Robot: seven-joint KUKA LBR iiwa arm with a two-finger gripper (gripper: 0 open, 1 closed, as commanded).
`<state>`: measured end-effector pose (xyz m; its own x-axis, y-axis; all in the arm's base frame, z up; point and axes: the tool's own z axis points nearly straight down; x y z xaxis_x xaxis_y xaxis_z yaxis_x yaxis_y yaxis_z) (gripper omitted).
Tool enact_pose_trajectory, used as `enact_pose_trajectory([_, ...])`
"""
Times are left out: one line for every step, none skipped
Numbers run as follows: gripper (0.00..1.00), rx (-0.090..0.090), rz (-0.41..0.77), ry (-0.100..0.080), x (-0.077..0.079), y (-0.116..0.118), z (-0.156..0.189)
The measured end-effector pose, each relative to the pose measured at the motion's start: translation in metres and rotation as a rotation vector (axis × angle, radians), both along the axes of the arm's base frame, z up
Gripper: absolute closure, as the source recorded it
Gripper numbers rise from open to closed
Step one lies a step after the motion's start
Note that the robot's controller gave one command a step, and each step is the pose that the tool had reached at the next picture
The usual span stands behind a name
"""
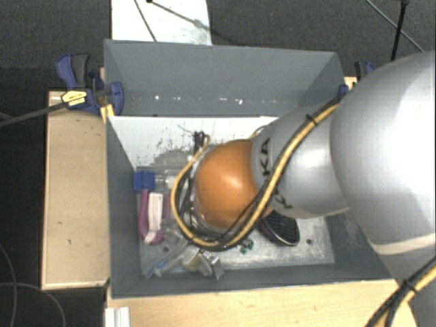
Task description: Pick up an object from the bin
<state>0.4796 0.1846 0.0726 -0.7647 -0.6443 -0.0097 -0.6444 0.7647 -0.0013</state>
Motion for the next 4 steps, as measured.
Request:
enact_pose_trajectory([1.0, -0.002, -0.006, 0.004, -0.001, -0.001, -0.001])
enact_pose_trajectory([1.0, -0.002, -0.015, 0.004, 0.0, 0.0, 0.018])
enact_pose_trajectory([1.0, -0.002, -0.024, 0.003, 0.001, 0.001, 0.034])
enact_pose_trajectory([1.0, -0.002, -0.035, 0.003, 0.002, 0.001, 0.069])
